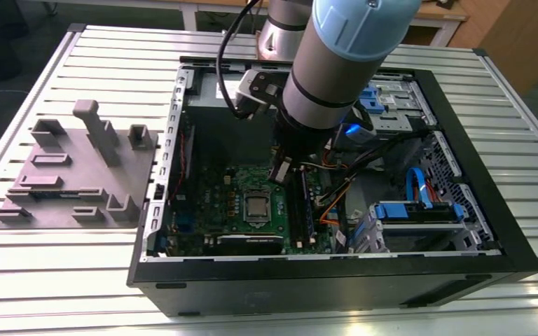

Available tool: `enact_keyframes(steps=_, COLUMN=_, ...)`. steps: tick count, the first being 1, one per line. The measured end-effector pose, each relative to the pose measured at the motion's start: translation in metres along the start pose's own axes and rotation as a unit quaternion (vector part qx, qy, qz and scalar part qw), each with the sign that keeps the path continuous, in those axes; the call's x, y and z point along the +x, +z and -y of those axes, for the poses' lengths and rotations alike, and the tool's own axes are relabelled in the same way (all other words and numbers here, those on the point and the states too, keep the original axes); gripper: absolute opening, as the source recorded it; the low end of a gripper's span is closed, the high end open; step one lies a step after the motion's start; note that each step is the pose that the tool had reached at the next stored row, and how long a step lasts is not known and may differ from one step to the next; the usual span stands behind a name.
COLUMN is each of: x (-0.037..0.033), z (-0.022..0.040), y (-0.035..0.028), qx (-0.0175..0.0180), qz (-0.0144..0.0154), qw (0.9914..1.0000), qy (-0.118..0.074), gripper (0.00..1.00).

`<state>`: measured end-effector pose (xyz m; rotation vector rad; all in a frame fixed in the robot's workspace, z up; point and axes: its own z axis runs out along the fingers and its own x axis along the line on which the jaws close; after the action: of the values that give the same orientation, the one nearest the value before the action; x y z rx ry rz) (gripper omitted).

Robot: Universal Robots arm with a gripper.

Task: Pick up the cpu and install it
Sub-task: 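Install the first cpu locking lever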

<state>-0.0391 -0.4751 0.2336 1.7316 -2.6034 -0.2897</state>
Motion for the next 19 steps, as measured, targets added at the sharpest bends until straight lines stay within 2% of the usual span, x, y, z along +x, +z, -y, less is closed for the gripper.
enact_keyframes(steps=9, x=0.0013, z=0.0003, y=0.0000, qx=-0.0002, qz=-0.0002, qw=1.00000, qy=-0.002, gripper=0.10)
enact_keyframes(steps=15, x=0.0025, z=0.0000, y=0.0005, qx=-0.0029, qz=-0.0045, qw=0.99956, qy=-0.029, gripper=0.10)
enact_keyframes(steps=19, x=0.0029, z=0.0001, y=0.0006, qx=-0.0034, qz=-0.0053, qw=0.99940, qy=-0.034, gripper=0.10)
